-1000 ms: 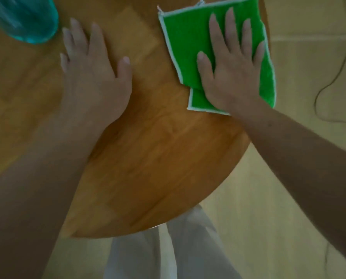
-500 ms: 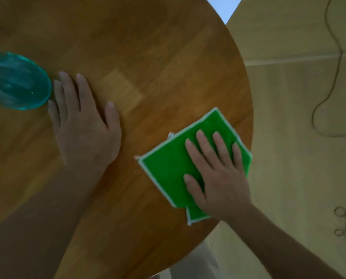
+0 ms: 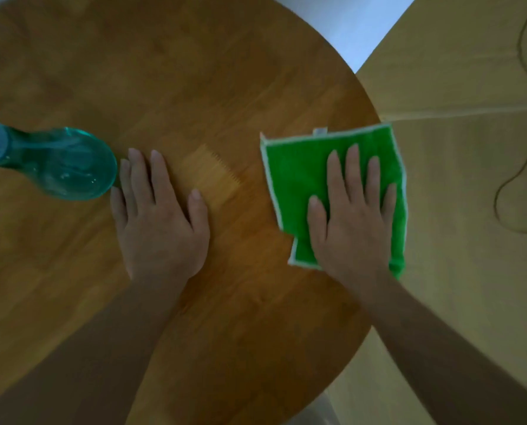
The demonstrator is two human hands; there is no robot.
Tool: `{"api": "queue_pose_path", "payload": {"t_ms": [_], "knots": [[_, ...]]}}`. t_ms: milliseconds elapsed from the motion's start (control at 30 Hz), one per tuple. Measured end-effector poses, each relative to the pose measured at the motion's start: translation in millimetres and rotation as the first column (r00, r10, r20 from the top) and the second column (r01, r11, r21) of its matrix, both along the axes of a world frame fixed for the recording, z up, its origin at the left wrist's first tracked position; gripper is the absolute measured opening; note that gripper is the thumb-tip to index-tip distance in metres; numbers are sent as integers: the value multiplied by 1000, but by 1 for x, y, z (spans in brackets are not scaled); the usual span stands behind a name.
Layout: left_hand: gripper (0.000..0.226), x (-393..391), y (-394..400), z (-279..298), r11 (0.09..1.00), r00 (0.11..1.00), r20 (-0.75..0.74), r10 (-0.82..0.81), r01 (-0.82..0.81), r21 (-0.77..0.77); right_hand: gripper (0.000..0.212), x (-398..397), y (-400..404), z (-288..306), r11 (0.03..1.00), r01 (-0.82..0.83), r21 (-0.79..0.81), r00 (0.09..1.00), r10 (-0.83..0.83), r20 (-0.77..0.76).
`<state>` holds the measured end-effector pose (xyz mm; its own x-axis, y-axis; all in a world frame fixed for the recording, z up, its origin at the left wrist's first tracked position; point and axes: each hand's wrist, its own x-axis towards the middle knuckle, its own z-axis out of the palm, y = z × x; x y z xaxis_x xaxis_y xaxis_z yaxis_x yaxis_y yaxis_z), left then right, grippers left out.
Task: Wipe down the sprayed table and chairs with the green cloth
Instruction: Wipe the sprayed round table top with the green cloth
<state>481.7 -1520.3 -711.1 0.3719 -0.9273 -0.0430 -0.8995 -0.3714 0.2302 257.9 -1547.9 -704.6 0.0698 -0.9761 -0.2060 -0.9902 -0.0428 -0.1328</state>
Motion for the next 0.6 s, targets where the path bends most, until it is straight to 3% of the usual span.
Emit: {"api": "queue_pose_path", "payload": {"t_ms": [133,267,600], "knots": [[68,-1,0,1,1000,1000,-1,11,-11,26,66,16,91,4,969,-204,137,978,207,-7],[67,-1,-1,1,999,1000,-2,14,-13,30,64,16,64,2,933,-332,139,943,332,22],[68,-1,-3,3,995,1000,0,8,-8,96,71,86,-151,-10,1000,25,-10,1000,-25,14]]}}
